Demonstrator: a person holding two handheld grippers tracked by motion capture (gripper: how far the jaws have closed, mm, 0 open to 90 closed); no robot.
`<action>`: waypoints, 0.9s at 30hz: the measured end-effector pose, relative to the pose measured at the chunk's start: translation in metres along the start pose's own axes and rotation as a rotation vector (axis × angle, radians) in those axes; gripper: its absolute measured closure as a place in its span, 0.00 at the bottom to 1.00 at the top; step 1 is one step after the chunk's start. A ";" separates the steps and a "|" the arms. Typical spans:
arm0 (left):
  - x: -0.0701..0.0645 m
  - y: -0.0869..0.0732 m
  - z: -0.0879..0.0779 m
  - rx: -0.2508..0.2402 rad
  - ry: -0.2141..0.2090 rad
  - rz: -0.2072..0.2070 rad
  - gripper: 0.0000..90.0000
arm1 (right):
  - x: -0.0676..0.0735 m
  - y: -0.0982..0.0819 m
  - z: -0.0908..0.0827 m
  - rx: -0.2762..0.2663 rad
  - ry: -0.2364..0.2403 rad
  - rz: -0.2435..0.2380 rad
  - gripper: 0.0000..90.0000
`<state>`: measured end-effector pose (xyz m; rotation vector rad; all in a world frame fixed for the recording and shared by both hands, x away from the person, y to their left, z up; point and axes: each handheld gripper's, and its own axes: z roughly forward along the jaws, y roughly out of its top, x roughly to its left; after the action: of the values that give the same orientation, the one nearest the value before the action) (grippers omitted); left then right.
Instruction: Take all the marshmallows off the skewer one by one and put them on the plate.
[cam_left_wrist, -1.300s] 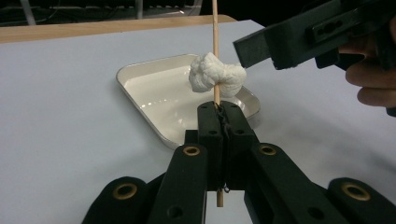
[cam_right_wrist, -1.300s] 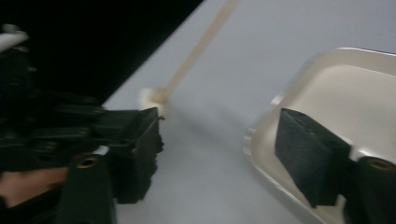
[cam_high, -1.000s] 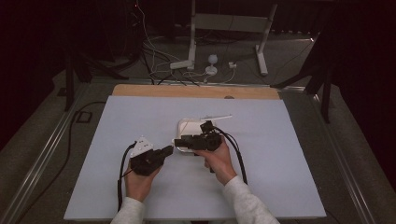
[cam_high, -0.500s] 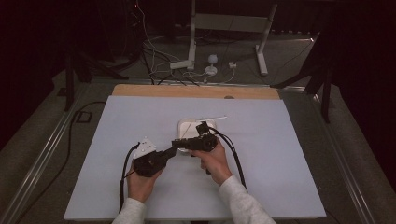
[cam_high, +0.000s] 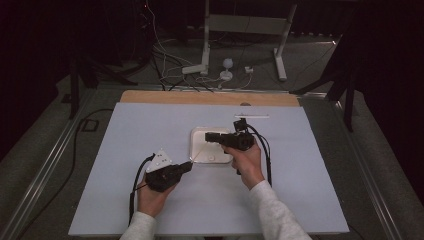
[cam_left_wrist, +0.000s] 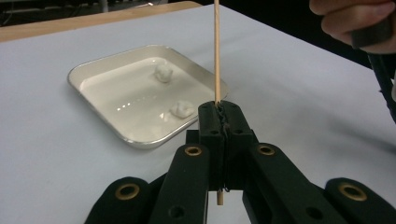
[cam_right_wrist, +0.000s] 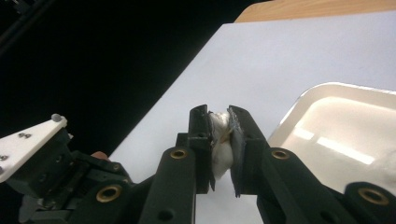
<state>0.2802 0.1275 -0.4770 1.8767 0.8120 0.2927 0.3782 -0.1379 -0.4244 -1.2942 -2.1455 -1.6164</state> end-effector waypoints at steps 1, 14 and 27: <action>0.000 -0.001 0.000 0.016 0.011 0.009 1.00 | -0.001 0.002 -0.003 -0.020 -0.012 0.001 0.90; 0.011 -0.004 -0.009 -0.028 0.041 -0.065 1.00 | -0.020 0.013 -0.042 -0.043 -0.133 -0.058 0.89; 0.014 -0.004 -0.012 -0.049 0.046 -0.091 1.00 | -0.032 -0.006 -0.005 0.030 -0.255 -0.113 0.87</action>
<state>0.2824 0.1458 -0.4772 1.7877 0.9112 0.2973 0.3922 -0.1596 -0.4450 -1.4650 -2.4205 -1.5236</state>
